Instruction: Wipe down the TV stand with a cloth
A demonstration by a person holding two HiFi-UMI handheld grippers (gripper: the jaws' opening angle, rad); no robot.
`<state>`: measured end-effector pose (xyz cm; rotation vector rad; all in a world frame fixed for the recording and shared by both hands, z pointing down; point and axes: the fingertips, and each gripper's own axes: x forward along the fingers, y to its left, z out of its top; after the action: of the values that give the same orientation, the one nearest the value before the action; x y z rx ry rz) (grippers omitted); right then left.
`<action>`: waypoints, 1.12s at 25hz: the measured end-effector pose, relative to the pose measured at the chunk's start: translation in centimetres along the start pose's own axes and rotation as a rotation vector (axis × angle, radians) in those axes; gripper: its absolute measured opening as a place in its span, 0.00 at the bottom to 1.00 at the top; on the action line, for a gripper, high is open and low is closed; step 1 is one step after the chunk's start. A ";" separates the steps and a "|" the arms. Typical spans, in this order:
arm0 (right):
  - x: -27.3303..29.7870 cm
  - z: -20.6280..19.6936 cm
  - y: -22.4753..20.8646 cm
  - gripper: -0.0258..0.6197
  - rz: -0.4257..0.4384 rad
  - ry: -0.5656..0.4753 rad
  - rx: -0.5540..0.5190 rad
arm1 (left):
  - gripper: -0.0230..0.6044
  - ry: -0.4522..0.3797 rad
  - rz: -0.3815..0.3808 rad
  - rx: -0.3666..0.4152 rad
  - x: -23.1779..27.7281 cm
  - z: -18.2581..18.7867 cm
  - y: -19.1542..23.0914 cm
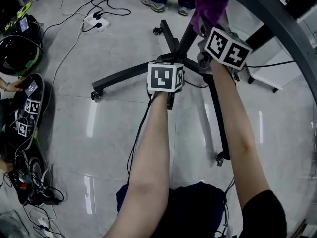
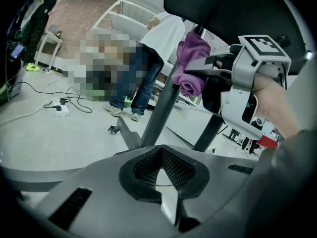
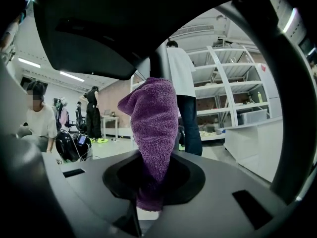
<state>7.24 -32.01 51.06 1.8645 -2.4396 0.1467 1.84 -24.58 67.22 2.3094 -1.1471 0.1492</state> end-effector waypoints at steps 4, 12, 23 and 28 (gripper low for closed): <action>0.4 -2.1 -0.3 0.18 -0.002 0.031 0.012 | 0.04 0.019 0.003 -0.013 0.3 -1.1 0.4; 0.9 -6.6 -0.9 0.18 -0.015 0.102 0.028 | 0.04 0.077 0.019 -0.014 0.8 -3.6 1.1; 1.4 -12.4 -1.3 0.18 -0.036 0.206 0.041 | 0.04 0.145 0.044 -0.077 1.0 -7.4 2.2; 1.6 -15.8 -1.9 0.18 -0.052 0.262 0.046 | 0.04 0.152 0.044 -0.099 1.1 -7.9 2.8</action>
<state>8.56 -32.22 66.97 1.7951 -2.2282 0.4193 1.47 -22.57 75.46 2.1486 -1.1036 0.2732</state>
